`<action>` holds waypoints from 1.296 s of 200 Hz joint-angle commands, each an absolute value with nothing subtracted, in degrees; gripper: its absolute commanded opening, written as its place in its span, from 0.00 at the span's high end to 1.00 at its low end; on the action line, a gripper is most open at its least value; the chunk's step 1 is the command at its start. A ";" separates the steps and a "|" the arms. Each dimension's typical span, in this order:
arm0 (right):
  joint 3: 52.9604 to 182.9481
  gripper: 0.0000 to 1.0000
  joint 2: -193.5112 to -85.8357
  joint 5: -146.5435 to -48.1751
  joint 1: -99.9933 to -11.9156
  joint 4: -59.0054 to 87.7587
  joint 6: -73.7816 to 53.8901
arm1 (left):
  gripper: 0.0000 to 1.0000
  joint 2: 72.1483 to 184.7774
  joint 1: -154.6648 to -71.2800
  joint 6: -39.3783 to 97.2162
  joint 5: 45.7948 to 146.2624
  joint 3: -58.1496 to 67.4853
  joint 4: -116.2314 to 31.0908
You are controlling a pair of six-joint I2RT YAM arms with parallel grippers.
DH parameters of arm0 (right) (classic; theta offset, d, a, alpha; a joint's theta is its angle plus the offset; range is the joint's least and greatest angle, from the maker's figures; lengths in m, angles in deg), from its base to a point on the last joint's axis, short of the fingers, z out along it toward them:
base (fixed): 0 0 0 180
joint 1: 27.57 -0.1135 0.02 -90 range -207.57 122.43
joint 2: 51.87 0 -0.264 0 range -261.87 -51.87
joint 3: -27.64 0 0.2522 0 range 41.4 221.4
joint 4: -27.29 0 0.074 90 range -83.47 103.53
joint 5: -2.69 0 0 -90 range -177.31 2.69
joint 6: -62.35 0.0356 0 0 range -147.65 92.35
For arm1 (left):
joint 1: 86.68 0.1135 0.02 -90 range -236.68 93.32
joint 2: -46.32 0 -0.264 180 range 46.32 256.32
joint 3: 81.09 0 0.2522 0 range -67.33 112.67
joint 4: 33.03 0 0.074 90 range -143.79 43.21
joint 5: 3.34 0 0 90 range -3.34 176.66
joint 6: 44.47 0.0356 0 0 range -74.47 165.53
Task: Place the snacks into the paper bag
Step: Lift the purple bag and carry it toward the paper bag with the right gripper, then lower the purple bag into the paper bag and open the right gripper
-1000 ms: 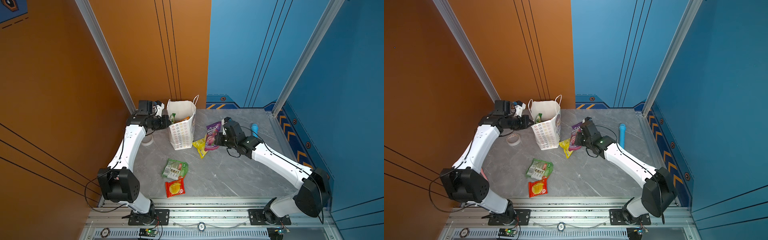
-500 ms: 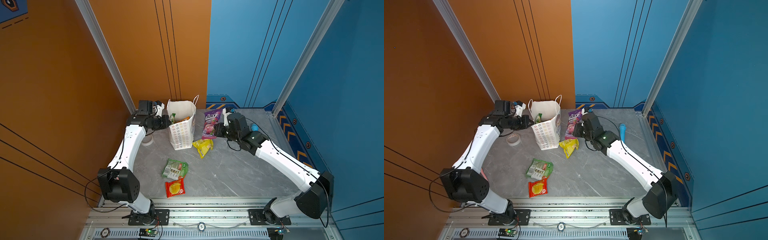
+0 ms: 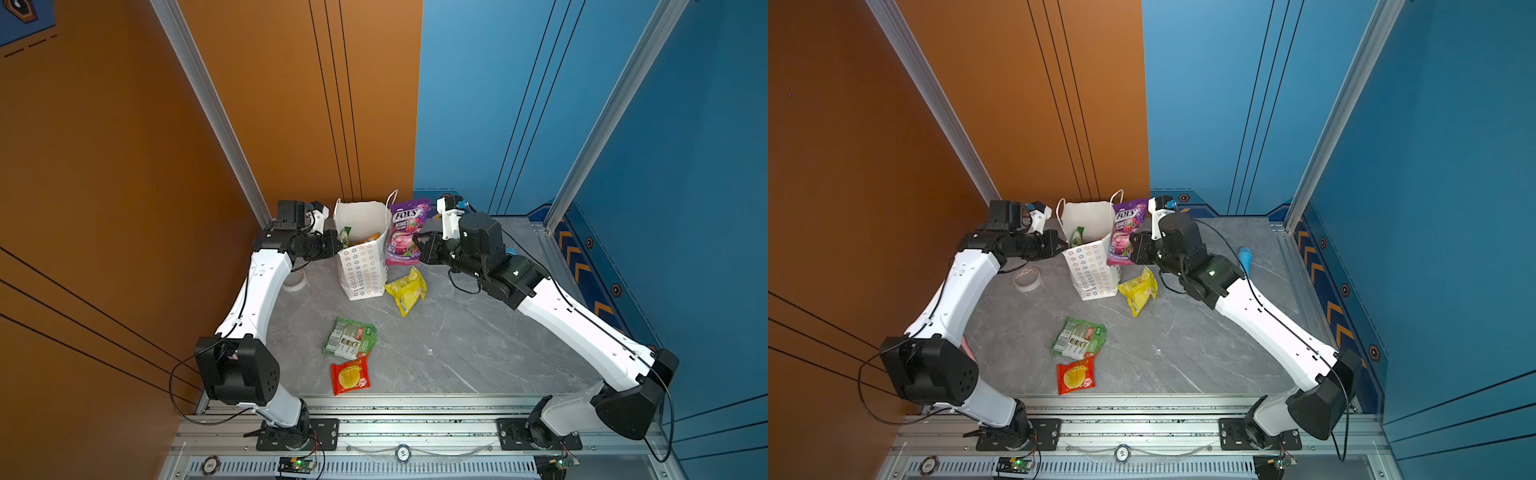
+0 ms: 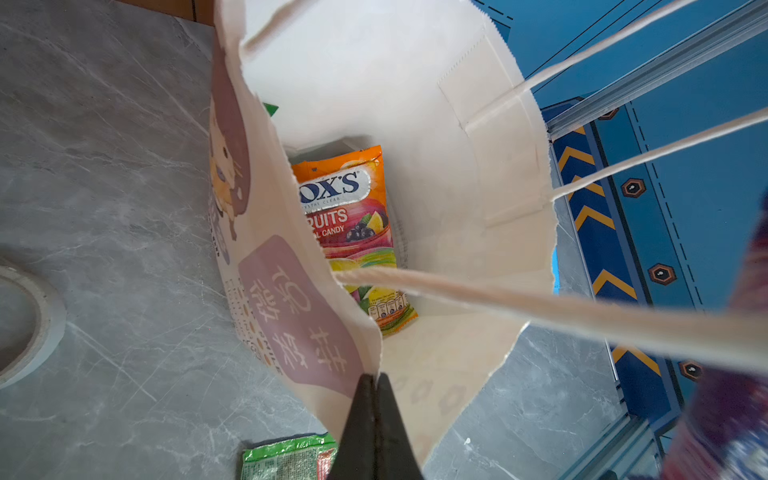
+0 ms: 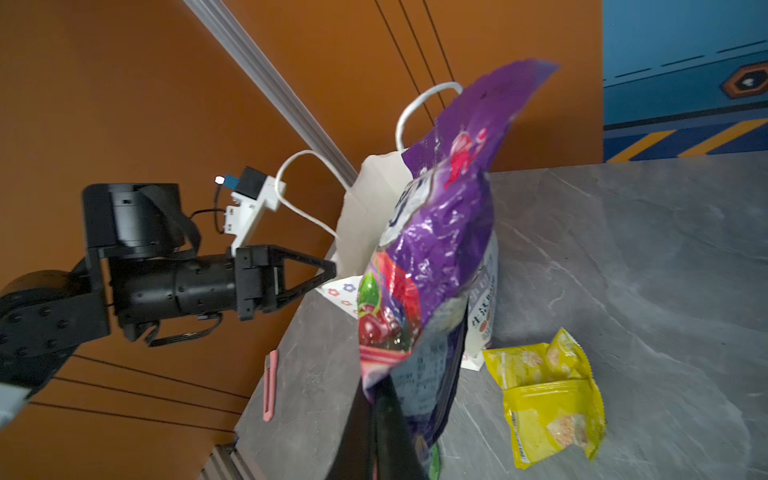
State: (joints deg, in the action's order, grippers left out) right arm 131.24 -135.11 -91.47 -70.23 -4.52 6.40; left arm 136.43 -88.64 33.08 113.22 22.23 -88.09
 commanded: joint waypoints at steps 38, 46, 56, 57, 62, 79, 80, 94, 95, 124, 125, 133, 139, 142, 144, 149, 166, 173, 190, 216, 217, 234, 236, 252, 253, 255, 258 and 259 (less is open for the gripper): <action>142.82 1.00 -143.87 -96.71 -71.69 -0.54 4.00 | 0.98 136.04 -88.78 33.57 111.95 20.87 -89.68; 143.90 1.00 -145.28 -97.01 -71.76 -0.73 3.76 | 0.98 136.05 -88.71 33.48 112.23 20.91 -89.68; 146.98 1.00 -146.92 -97.17 -71.80 -0.85 3.51 | 0.99 135.79 -88.75 33.45 112.19 20.87 -89.68; 147.15 1.00 -147.08 -97.21 -71.79 -0.91 3.49 | 0.98 135.79 -88.77 33.47 112.17 20.84 -89.68; 148.07 1.00 -147.92 -97.26 -71.78 -1.02 3.35 | 0.99 135.78 -88.79 33.44 112.08 20.83 -89.68; 151.72 1.00 -151.00 -96.95 -71.82 -1.85 2.64 | 0.98 135.70 -88.79 33.48 112.23 20.87 -89.65; 151.93 1.00 -151.18 -96.92 -71.76 -1.85 2.57 | 0.98 135.70 -88.79 33.48 112.23 20.84 -89.62; 155.27 1.00 -153.70 -96.75 -71.65 -2.95 1.97 | 0.98 135.68 -88.89 33.47 112.09 20.82 -89.68; 155.51 1.00 -153.80 -96.73 -71.63 -3.02 1.93 | 0.98 135.69 -88.88 33.48 112.07 20.82 -89.64; 162.34 1.00 -159.21 -96.42 -71.19 -5.06 0.57 | 0.98 135.55 -88.97 33.31 112.70 20.93 -89.68; 162.56 1.00 -159.42 -96.39 -71.22 -5.21 0.57 | 0.98 135.50 -88.97 33.31 112.64 20.92 -89.68; 164.50 1.00 -160.73 -96.23 -71.03 -5.99 0.25 | 0.99 135.36 -88.97 33.44 112.17 20.83 -89.69; 165.80 1.00 -161.59 -95.92 -71.03 -6.40 -0.07 | 0.98 135.30 -88.90 33.48 112.06 20.82 -89.63; 166.46 1.00 -162.12 -95.68 -70.92 -6.63 -0.23 | 0.98 135.24 -88.88 33.56 112.05 20.82 -89.65; 166.91 1.00 -162.49 -95.55 -70.91 -6.78 -0.33 | 0.99 135.28 -88.88 33.57 112.06 20.82 -89.67; 167.99 1.00 -163.25 -95.19 -70.78 -7.07 -0.55 | 0.98 135.22 -88.92 33.51 112.08 20.82 -89.66; 171.59 1.00 -166.19 -95.12 -70.25 -8.11 -0.66 | 0.98 135.34 -88.88 33.57 112.03 20.87 -89.70; 173.09 1.00 -167.37 -95.17 -69.94 -8.65 -0.58 | 0.99 135.44 -88.92 33.57 112.07 20.82 -89.68; 176.01 1.00 -169.86 -95.29 -69.30 -9.79 -0.61 | 0.98 135.56 -88.79 33.40 112.62 20.96 -89.68; 177.27 1.00 -172.64 -94.71 -68.54 -9.82 -0.92 | 0.99 135.56 -88.57 33.40 112.32 20.84 -89.68; 177.27 1.00 -172.72 -94.70 -68.54 -9.83 -0.92 | 0.98 135.59 -88.55 33.44 112.32 20.83 -89.68; 177.56 1.00 -173.59 -93.75 -68.19 -10.16 -1.19 | 0.99 135.64 -88.53 33.43 112.25 20.82 -89.67; 177.55 1.00 -173.71 -93.66 -68.14 -10.17 -1.19 | 0.98 135.64 -88.53 33.40 112.26 20.82 -89.68; 177.56 1.00 -174.50 -94.19 -68.10 -10.63 -1.06 | 0.99 135.83 -88.53 33.48 112.23 20.83 -89.68; 177.55 1.00 -174.54 -94.22 -68.09 -10.63 -1.04 | 0.99 135.85 -88.53 33.44 112.23 20.83 -89.68; 177.55 1.00 -174.60 -94.37 -68.09 -10.71 -0.98 | 0.99 135.85 -88.53 33.45 112.28 20.87 -89.68; 177.59 1.00 -174.73 -94.68 -68.16 -10.77 -1.01 | 0.98 135.76 -88.53 33.48 112.34 20.87 -89.68; 177.61 1.00 -174.73 -94.73 -68.17 -10.88 -1.01 | 0.98 135.82 -88.53 33.44 112.33 20.89 -89.64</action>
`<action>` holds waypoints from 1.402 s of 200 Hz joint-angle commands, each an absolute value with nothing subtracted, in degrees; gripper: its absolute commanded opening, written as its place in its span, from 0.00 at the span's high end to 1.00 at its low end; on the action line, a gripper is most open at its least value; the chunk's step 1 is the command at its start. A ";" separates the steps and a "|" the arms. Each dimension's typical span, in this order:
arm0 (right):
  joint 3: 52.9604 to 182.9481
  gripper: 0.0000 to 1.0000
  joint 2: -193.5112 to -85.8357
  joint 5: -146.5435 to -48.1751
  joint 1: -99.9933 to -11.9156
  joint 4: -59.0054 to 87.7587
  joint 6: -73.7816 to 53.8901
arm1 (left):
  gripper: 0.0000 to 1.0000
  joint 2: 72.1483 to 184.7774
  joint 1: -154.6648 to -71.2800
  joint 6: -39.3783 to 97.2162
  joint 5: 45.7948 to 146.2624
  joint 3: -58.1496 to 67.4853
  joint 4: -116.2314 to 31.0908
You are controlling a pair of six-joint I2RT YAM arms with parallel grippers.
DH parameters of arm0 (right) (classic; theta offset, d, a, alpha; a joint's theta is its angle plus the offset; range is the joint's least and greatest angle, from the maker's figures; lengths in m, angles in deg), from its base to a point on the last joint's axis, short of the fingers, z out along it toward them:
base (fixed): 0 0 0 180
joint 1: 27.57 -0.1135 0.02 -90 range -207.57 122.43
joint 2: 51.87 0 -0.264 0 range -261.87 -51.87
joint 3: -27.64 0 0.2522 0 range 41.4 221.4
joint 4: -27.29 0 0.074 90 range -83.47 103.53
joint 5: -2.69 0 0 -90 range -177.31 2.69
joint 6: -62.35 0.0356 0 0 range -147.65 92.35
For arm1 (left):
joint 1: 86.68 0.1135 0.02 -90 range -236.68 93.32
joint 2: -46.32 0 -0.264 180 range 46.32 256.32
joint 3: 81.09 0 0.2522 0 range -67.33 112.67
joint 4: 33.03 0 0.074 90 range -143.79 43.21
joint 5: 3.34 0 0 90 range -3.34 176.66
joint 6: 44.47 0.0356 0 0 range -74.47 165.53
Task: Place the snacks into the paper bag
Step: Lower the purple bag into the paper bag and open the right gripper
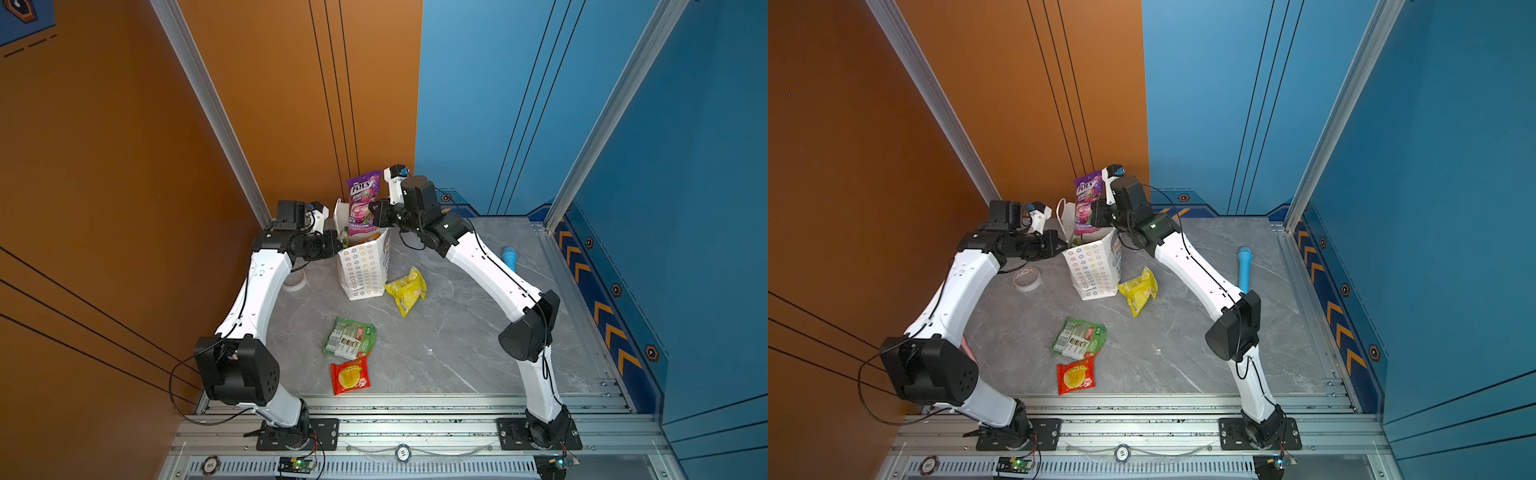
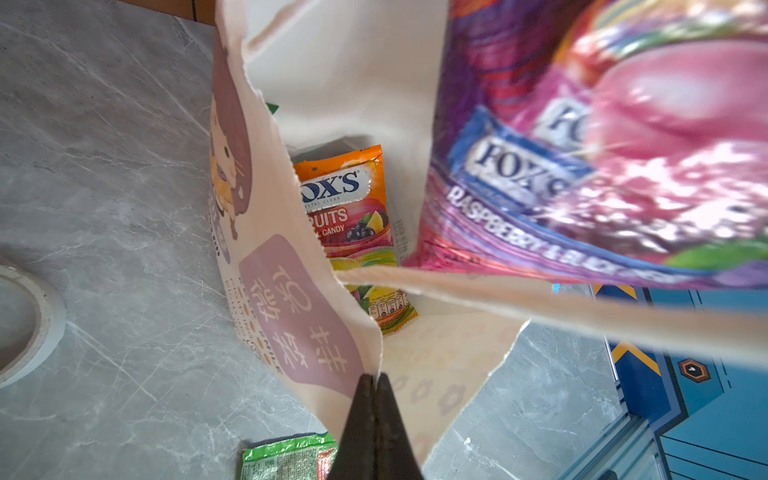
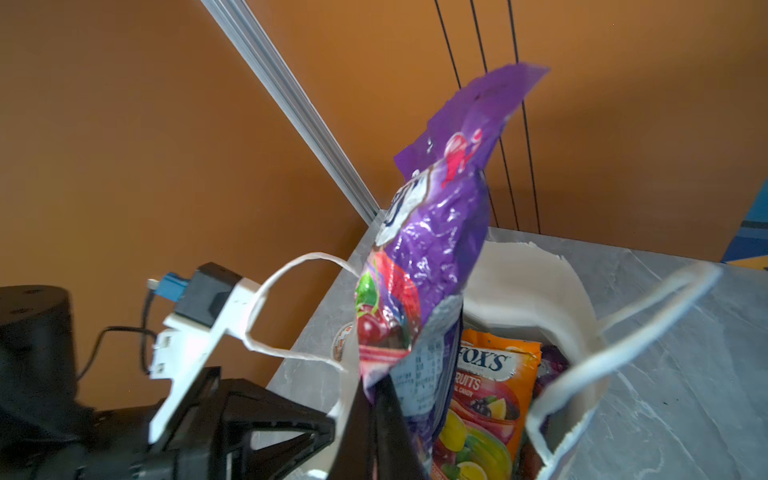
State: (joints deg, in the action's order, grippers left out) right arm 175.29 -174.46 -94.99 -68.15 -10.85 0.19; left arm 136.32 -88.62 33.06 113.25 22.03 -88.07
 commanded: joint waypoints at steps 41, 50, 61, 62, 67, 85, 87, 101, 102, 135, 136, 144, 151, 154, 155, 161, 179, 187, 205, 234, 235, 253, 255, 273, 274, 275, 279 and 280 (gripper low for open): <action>177.56 1.00 -175.92 -97.58 -69.13 -12.71 -0.77 | 0.98 136.28 -88.36 33.48 112.23 20.82 -89.68; 177.55 1.00 -176.13 -98.34 -69.39 -12.93 -0.49 | 0.98 136.29 -88.35 33.48 112.25 20.82 -89.70; 177.55 1.00 -176.52 -99.47 -69.75 -13.03 0.23 | 0.99 136.24 -88.35 33.48 112.28 20.82 -89.68; 177.55 1.00 -176.51 -99.58 -69.75 -13.07 0.27 | 0.98 136.24 -88.35 33.44 112.21 20.82 -89.68; 177.57 1.00 -176.67 -100.11 -69.95 -13.06 0.67 | 0.98 136.16 -88.35 33.46 112.15 20.83 -89.68; 177.56 1.00 -177.18 -101.26 -70.37 -13.05 1.76 | 0.98 136.09 -88.35 33.55 111.97 20.82 -89.68; 177.59 1.00 -177.18 -101.41 -70.50 -13.07 1.90 | 0.99 136.06 -88.35 33.52 111.97 20.82 -89.64; 177.46 1.00 -177.58 -102.70 -70.63 -12.62 3.10 | 0.98 136.15 -88.35 33.46 112.14 20.82 -89.67; 177.46 1.00 -177.57 -102.78 -70.63 -12.56 3.24 | 0.99 136.15 -88.35 33.43 112.19 20.82 -89.68; 177.12 1.00 -178.51 -104.21 -70.61 -11.86 5.28 | 0.98 136.05 -88.39 33.48 112.16 20.82 -89.63; 177.07 1.00 -178.56 -104.19 -70.62 -11.82 5.34 | 0.99 136.01 -88.37 33.48 112.15 20.82 -89.66; 176.84 1.00 -178.60 -104.23 -70.49 -11.73 5.68 | 0.99 135.93 -88.35 33.47 112.09 20.82 -89.68; 176.47 1.00 -178.61 -104.31 -70.42 -11.46 6.18 | 0.99 135.95 -88.35 33.46 112.06 20.82 -89.68; 176.36 1.00 -178.65 -104.35 -70.31 -11.36 6.31 | 0.98 135.97 -88.35 33.46 112.18 20.82 -89.68; 176.25 1.00 -178.63 -104.35 -70.30 -11.27 6.38 | 0.98 135.97 -88.35 33.52 112.12 20.82 -89.68; 175.80 1.00 -178.61 -104.57 -70.11 -10.84 6.77 | 0.98 135.96 -88.35 33.47 112.15 20.82 -89.68; 174.83 1.00 -178.69 -104.75 -69.52 -10.01 7.82 | 0.99 135.96 -88.35 33.50 112.14 20.82 -89.66; 174.82 1.00 -179.00 -104.80 -69.19 -9.81 8.17 | 0.98 135.95 -88.35 33.46 112.13 20.82 -89.68; 174.84 1.00 -179.97 -105.38 -68.33 -9.27 9.28 | 0.98 135.97 -88.35 33.48 112.23 20.82 -89.68; 175.10 1.00 -181.79 -106.65 -66.77 -8.71 11.12 | 0.99 136.05 -88.36 33.48 112.07 20.82 -89.68; 175.14 1.00 -181.78 -106.69 -66.51 -8.67 11.20 | 0.98 136.05 -88.35 33.53 112.11 20.82 -89.68; 175.28 1.00 -182.56 -107.26 -65.60 -8.68 12.19 | 0.98 136.05 -88.34 33.57 112.13 20.82 -89.66; 175.20 1.00 -182.63 -107.26 -65.53 -8.64 12.29 | 0.98 136.06 -88.33 33.57 112.08 20.82 -89.68; 175.47 0.78 -182.55 -107.37 -64.90 -8.54 12.78 | 0.98 136.05 -88.27 33.49 112.13 20.82 -89.68; 175.50 0.76 -182.51 -107.36 -64.91 -8.53 12.74 | 0.98 136.06 -88.27 33.53 112.09 20.87 -89.68; 175.55 0.75 -182.41 -107.35 -64.92 -8.49 12.76 | 0.98 136.10 -88.27 33.55 112.12 20.84 -89.68; 175.73 0.69 -182.20 -107.35 -64.76 -8.41 12.77 | 0.98 136.06 -88.26 33.57 112.09 20.83 -89.68; 175.76 0.68 -182.17 -107.35 -64.71 -8.38 12.69 | 0.98 136.06 -88.26 33.57 112.07 20.83 -89.68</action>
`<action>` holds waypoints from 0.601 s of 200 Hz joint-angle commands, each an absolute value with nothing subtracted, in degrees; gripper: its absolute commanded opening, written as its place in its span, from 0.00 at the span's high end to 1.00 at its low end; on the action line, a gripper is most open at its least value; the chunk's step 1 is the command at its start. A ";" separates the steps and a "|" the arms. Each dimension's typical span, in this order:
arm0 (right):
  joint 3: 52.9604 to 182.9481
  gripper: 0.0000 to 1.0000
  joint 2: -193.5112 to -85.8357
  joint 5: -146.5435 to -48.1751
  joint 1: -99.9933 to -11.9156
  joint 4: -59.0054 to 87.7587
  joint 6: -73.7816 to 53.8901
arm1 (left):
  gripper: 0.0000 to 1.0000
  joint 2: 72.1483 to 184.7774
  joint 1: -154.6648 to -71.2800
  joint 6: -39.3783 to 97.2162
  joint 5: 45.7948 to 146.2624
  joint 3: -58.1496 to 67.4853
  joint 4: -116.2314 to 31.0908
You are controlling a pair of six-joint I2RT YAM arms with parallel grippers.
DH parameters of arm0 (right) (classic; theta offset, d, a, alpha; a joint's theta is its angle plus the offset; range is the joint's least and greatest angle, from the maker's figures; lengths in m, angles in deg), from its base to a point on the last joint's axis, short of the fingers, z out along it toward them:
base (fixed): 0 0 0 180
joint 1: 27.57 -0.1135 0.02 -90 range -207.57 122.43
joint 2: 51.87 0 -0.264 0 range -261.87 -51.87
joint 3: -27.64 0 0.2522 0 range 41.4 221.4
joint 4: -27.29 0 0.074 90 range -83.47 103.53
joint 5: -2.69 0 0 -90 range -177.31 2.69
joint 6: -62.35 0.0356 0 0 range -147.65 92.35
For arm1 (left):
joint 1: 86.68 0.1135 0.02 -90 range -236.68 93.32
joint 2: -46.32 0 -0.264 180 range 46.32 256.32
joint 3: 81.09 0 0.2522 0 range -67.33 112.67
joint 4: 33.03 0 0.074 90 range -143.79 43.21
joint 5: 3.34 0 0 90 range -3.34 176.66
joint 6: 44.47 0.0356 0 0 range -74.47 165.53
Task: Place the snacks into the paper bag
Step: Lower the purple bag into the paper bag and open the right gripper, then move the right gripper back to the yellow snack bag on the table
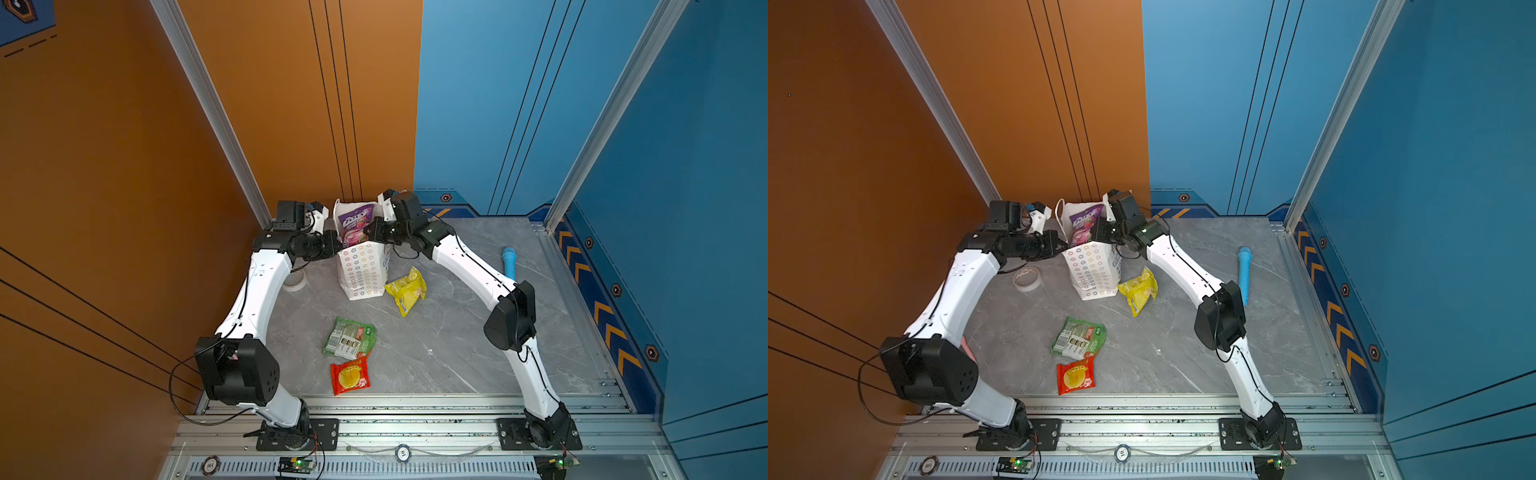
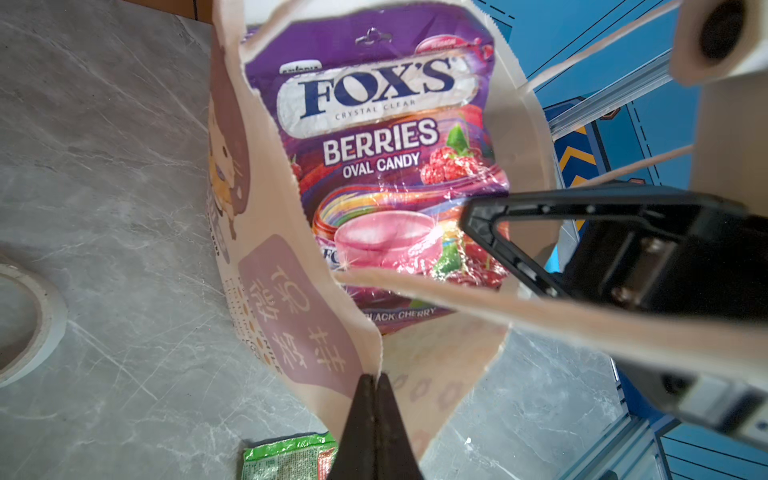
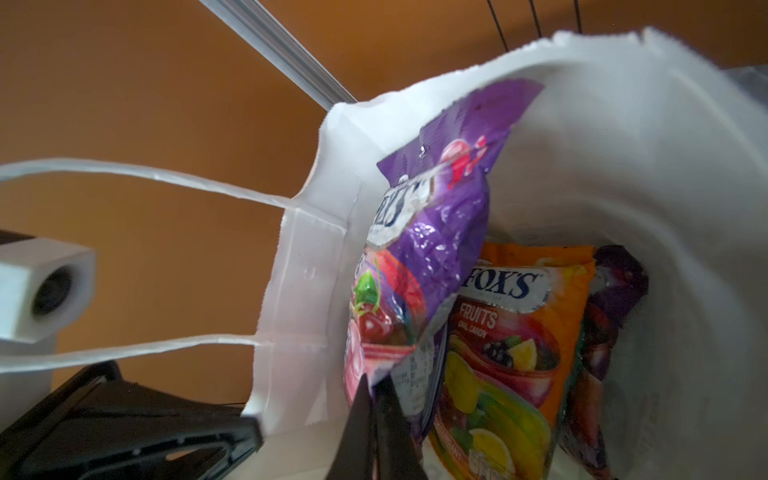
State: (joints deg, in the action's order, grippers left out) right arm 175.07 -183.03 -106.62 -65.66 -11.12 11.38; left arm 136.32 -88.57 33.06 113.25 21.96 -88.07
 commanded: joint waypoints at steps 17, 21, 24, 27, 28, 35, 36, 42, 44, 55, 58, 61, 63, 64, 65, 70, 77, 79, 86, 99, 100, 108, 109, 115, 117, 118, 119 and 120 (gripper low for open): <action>177.08 0.54 -181.18 -107.19 -64.24 -8.49 12.22 | 0.99 136.21 -88.18 33.57 112.21 20.82 -89.68; 177.36 0.53 -180.90 -107.24 -64.15 -8.48 12.25 | 0.98 136.15 -88.18 33.56 112.16 20.82 -89.68; 177.51 0.52 -180.68 -107.30 -64.14 -8.48 12.18 | 0.99 136.20 -88.19 33.57 112.15 20.82 -89.64; 177.62 0.51 -180.42 -107.34 -64.06 -8.44 12.10 | 0.99 136.16 -88.11 33.56 112.15 20.82 -89.68; 177.67 0.51 -180.35 -107.34 -64.05 -8.44 12.09 | 0.98 136.15 -88.10 33.57 112.15 20.87 -89.68; 177.72 0.50 -179.59 -107.39 -63.81 -8.31 12.06 | 0.98 136.15 -88.09 33.57 112.17 20.82 -89.68; 177.72 0.49 -179.45 -107.41 -63.80 -8.29 12.07 | 0.98 136.15 -88.09 33.57 112.16 20.82 -89.68; 177.72 0.49 -178.96 -107.59 -63.63 -8.32 12.08 | 0.99 136.17 -88.05 33.56 112.15 20.82 -89.68; 177.72 0.49 -178.81 -107.74 -63.57 -8.28 11.99 | 0.98 136.19 -88.01 33.53 112.21 20.82 -89.68; 177.64 0.48 -177.70 -108.08 -63.51 -8.20 11.75 | 0.99 136.19 -88.00 33.57 112.17 20.85 -89.68; 177.61 0.47 -177.46 -108.17 -63.47 -8.28 11.58 | 0.99 136.11 -88.00 33.56 112.16 20.83 -89.68; 177.55 0.47 -177.20 -108.22 -63.51 -8.27 11.51 | 0.99 136.14 -87.92 33.57 112.18 20.82 -89.66; 177.50 0.47 -176.94 -108.22 -63.52 -8.27 11.48 | 0.99 136.14 -87.92 33.57 112.15 20.82 -89.68; 177.48 0.47 -176.85 -108.22 -63.52 -8.31 11.43 | 0.99 136.14 -87.91 33.57 112.19 20.82 -89.68; 177.42 0.46 -176.77 -108.22 -63.52 -8.34 11.40 | 0.99 136.14 -87.91 33.57 112.17 20.82 -89.68; 177.30 0.46 -176.28 -108.25 -63.51 -8.42 11.18 | 0.99 136.18 -87.91 33.57 112.19 20.82 -89.68; 176.85 0.46 -175.55 -108.08 -63.57 -8.53 10.84 | 0.98 136.17 -87.91 33.56 112.19 20.83 -89.64; 176.78 0.46 -175.32 -108.10 -63.60 -8.51 10.78 | 0.98 136.22 -87.91 33.57 112.16 20.82 -89.67; 175.89 0.45 -174.34 -107.80 -63.61 -8.40 10.53 | 0.98 136.14 -87.91 33.56 112.21 20.82 -89.68; 173.37 0.46 -172.16 -107.42 -63.58 -7.68 9.78 | 0.98 136.10 -87.91 33.57 112.20 20.82 -89.68; 173.21 0.46 -172.00 -107.38 -63.60 -7.67 9.70 | 0.98 136.12 -87.91 33.57 112.17 20.82 -89.64; 171.68 0.45 -171.15 -106.79 -63.53 -7.61 8.96 | 0.99 136.07 -87.91 33.56 112.15 20.84 -89.68; 171.32 0.45 -171.14 -106.67 -63.52 -7.59 8.85 | 0.99 136.06 -87.91 33.56 112.19 20.83 -89.68; 169.59 0.45 -168.56 -106.12 -63.56 -7.65 8.17 | 0.99 136.05 -87.91 33.57 112.13 20.82 -89.68; 168.96 0.45 -168.10 -105.92 -63.59 -7.65 7.96 | 0.99 136.03 -87.91 33.57 112.07 20.82 -89.68; 168.82 0.45 -167.91 -105.84 -63.60 -7.65 7.87 | 0.98 136.00 -87.91 33.57 112.07 20.82 -89.64; 168.43 0.45 -167.63 -105.71 -63.56 -7.65 7.73 | 0.99 135.98 -87.91 33.57 112.06 20.82 -89.61; 168.02 0.45 -167.37 -105.56 -63.54 -7.70 7.62 | 0.99 135.98 -87.91 33.57 112.10 20.82 -89.65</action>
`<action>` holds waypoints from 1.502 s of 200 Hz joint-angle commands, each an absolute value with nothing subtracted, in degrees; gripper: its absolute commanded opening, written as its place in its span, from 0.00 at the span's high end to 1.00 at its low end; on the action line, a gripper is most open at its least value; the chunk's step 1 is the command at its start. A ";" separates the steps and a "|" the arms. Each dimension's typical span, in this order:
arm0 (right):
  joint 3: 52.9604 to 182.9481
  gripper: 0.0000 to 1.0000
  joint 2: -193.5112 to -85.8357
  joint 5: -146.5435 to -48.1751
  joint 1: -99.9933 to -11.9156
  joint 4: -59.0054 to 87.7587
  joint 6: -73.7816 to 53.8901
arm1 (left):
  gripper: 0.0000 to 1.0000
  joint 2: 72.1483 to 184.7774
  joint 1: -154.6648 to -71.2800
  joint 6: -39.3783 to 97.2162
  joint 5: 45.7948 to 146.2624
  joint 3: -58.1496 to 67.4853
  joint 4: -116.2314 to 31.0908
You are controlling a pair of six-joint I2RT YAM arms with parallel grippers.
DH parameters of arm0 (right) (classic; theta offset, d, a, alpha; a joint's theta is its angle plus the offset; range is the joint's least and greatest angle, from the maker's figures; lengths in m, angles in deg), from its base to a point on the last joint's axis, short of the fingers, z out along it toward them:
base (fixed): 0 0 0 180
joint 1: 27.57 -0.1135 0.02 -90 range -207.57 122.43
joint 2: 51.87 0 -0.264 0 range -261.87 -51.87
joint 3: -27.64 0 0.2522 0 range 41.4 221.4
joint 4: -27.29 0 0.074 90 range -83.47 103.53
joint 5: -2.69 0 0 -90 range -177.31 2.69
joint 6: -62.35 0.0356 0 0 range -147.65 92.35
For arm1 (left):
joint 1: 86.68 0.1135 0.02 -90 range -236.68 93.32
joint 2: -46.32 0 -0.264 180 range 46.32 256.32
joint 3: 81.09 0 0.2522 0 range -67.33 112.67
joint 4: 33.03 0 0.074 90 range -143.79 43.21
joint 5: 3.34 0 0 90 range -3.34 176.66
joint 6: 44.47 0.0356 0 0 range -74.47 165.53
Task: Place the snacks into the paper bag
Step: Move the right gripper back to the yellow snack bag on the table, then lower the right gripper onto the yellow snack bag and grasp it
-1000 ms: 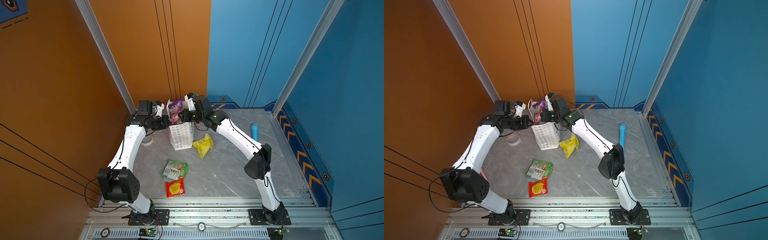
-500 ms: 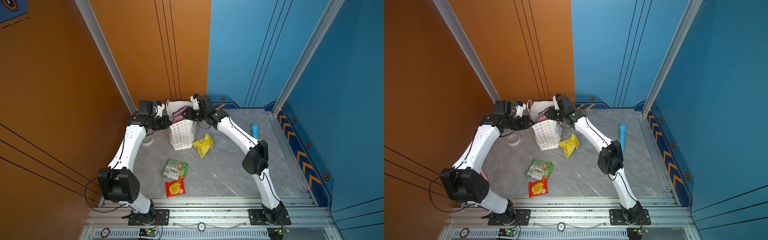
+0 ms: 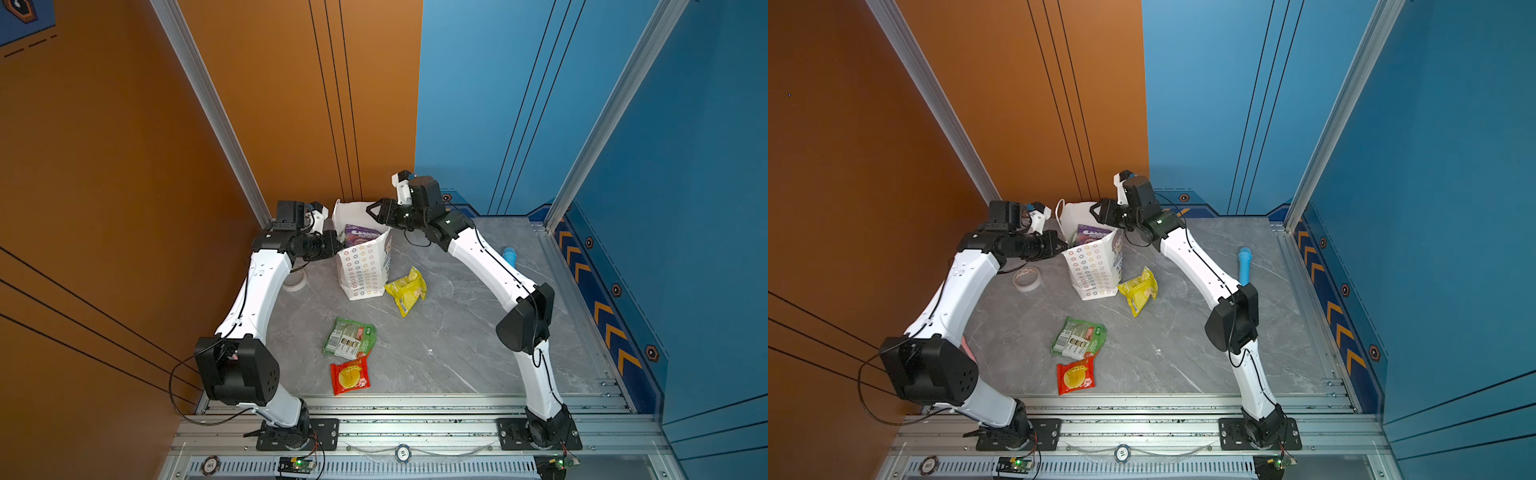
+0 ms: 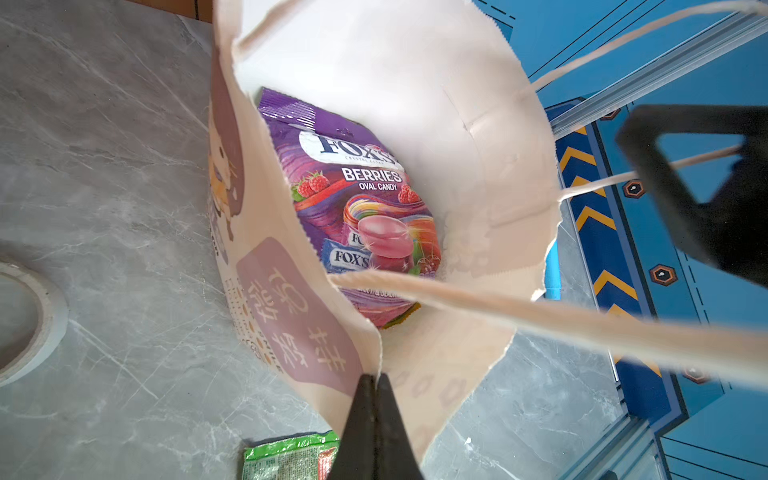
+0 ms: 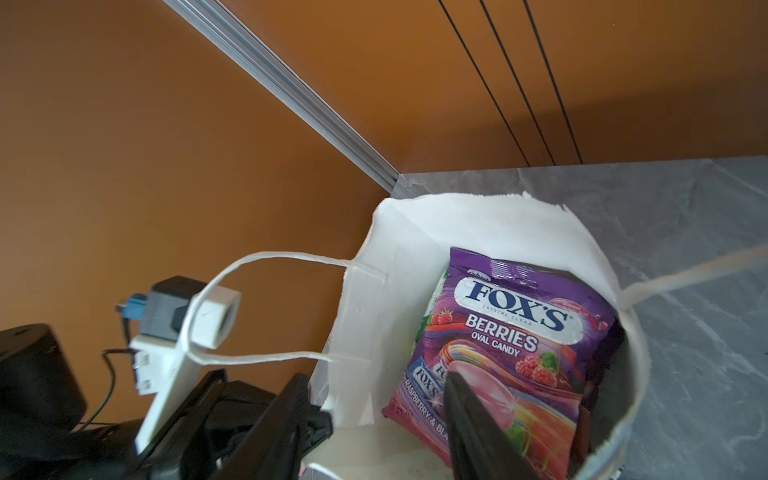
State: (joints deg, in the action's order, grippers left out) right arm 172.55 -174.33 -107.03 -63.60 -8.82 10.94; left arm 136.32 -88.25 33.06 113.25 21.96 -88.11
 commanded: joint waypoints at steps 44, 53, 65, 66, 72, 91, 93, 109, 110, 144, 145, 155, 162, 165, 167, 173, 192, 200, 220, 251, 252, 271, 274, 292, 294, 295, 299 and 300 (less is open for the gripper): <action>148.19 0.45 -154.99 -98.33 -62.93 -7.30 3.56 | 0.99 136.02 -87.84 33.57 112.01 20.82 -89.67; 143.18 0.45 -152.38 -97.33 -62.58 -6.76 3.65 | 0.99 136.05 -87.83 33.54 112.11 20.82 -89.68; 136.88 0.45 -149.07 -96.16 -61.97 -6.38 4.09 | 0.98 136.14 -87.83 33.57 112.00 20.82 -89.68; 136.38 0.45 -148.81 -96.13 -61.95 -6.40 4.13 | 0.99 136.14 -87.83 33.57 112.03 20.82 -89.68; 133.54 0.45 -147.43 -95.70 -61.55 -6.19 4.53 | 0.98 136.08 -87.83 33.57 112.01 20.87 -89.70; 124.65 0.46 -142.85 -94.84 -59.92 -5.05 5.84 | 0.98 136.13 -87.75 33.53 111.99 20.82 -89.68; 123.74 0.46 -142.40 -94.79 -59.72 -5.03 6.00 | 0.98 136.08 -87.74 33.56 111.98 20.82 -89.68; 118.84 0.49 -140.34 -94.78 -58.00 -4.88 6.63 | 0.98 136.12 -87.75 33.48 112.11 20.82 -89.64; 118.57 0.50 -140.32 -94.78 -57.86 -4.91 6.67 | 0.98 136.13 -87.74 33.48 112.13 20.82 -89.66; 114.57 0.55 -141.92 -97.46 -54.38 -5.24 6.12 | 0.99 136.04 -87.83 33.43 112.08 20.82 -89.68; 114.55 0.55 -142.12 -97.57 -54.29 -5.26 6.11 | 0.99 136.01 -87.83 33.46 112.07 20.82 -89.68; 114.58 0.55 -143.85 -99.18 -53.49 -5.11 5.95 | 0.99 136.00 -87.83 33.44 112.02 20.82 -89.68; 114.90 0.56 -145.20 -100.40 -53.16 -5.06 5.62 | 0.98 135.90 -87.83 33.48 111.98 20.82 -89.68; 115.03 0.56 -145.80 -100.82 -53.01 -5.14 5.51 | 0.98 135.95 -87.83 33.48 111.90 20.82 -89.68; 115.20 0.56 -146.22 -101.01 -52.94 -5.29 5.34 | 0.98 135.96 -87.83 33.48 111.91 20.82 -89.68; 115.77 0.56 -147.40 -101.44 -52.81 -5.92 4.95 | 0.98 135.87 -87.84 33.52 111.92 20.82 -89.64; 117.06 0.56 -150.84 -102.02 -52.84 -6.16 4.18 | 0.99 135.80 -87.91 33.53 111.82 20.82 -89.68; 117.49 0.56 -152.13 -102.31 -52.80 -6.01 4.09 | 0.99 135.79 -87.91 33.50 111.87 20.82 -89.72; 118.43 0.59 -154.90 -102.97 -52.80 -5.13 4.08 | 0.98 135.78 -87.91 33.55 111.88 20.82 -89.69; 120.22 0.59 -158.27 -103.42 -52.97 -4.92 3.91 | 0.99 135.77 -87.91 33.55 111.88 20.82 -89.70; 120.27 0.59 -158.33 -103.45 -52.97 -4.93 3.91 | 0.98 135.74 -87.91 33.56 111.88 20.82 -89.69; 121.41 0.59 -160.06 -104.33 -53.06 -4.76 3.91 | 0.99 135.71 -87.90 33.57 111.82 20.82 -89.68; 121.46 0.59 -160.26 -104.42 -53.10 -4.76 3.95 | 0.98 135.72 -87.91 33.55 111.81 20.82 -89.72; 122.06 0.60 -161.47 -104.70 -53.32 -4.58 4.08 | 0.99 135.76 -87.91 33.50 111.88 20.87 -89.68; 122.10 0.60 -161.65 -104.71 -53.39 -4.56 4.08 | 0.98 135.72 -87.91 33.56 111.88 20.83 -89.70; 122.09 0.60 -161.74 -104.75 -53.40 -4.52 4.08 | 0.98 135.67 -87.91 33.56 111.84 20.83 -89.69; 122.29 0.60 -161.93 -104.86 -53.45 -4.55 4.16 | 0.98 135.70 -87.92 33.54 111.85 20.82 -89.68; 122.32 0.60 -162.05 -104.92 -53.48 -4.57 4.17 | 0.99 135.66 -87.92 33.56 111.86 20.82 -89.68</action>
